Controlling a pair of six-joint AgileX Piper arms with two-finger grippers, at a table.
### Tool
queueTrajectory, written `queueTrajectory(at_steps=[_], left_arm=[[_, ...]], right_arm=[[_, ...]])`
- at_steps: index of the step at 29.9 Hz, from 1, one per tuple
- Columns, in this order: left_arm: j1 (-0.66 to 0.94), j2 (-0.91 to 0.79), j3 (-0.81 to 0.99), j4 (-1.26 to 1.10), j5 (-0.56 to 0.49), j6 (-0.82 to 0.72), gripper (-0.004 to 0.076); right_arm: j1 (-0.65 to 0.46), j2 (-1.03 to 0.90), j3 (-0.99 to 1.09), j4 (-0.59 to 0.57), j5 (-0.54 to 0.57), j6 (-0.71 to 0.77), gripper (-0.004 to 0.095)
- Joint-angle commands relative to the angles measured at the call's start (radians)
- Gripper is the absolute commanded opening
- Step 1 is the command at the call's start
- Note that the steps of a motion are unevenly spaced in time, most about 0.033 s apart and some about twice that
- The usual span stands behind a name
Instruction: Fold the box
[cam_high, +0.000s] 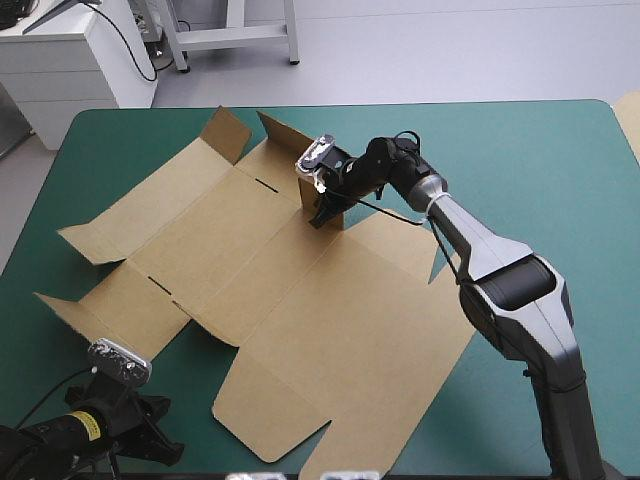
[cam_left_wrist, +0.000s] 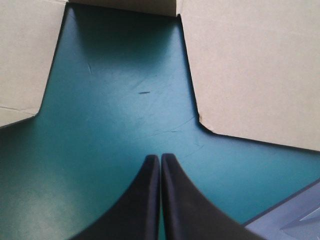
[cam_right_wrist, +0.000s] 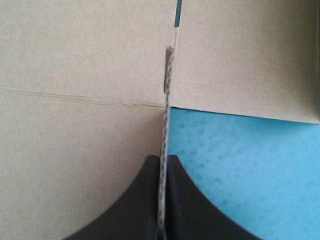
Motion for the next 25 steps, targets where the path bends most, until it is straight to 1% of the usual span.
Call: queueTrajectory(at_steps=[1, 4, 6, 11, 13, 19, 25], left_arm=[[-0.004, 0.003, -0.024, -0.015, -0.037, -0.006, -0.0008], [-0.004, 0.003, -0.024, -0.015, -0.037, -0.006, -0.0008], [-0.004, 0.003, -0.024, -0.015, -0.037, -0.006, -0.0008], [-0.004, 0.003, -0.024, -0.015, -0.037, -0.006, -0.0008], [-0.004, 0.003, -0.024, -0.015, -0.037, -0.006, -0.0008], [-0.004, 0.003, -0.024, -0.015, -0.037, -0.006, -0.0008], [-0.004, 0.003, -0.024, -0.015, -0.037, -0.006, -0.0008]], right_arm=[[0.0, -0.066, -0.034, 0.018, -0.027, -0.022, -0.0021], [0.0, -0.066, -0.034, 0.019, -0.005, -0.083, -0.0021], [0.0, -0.068, -0.034, 0.019, 0.03, -0.138, -0.0021], [0.0, -0.08, -0.036, 0.021, 0.109, -0.21, -0.0021], [0.0, -0.084, -0.047, 0.021, 0.125, -0.24, -0.0021], [0.0, -0.084, -0.101, 0.032, 0.132, -0.346, -0.0021], [0.0, -0.084, -0.145, 0.062, 0.163, -0.462, -0.0021]])
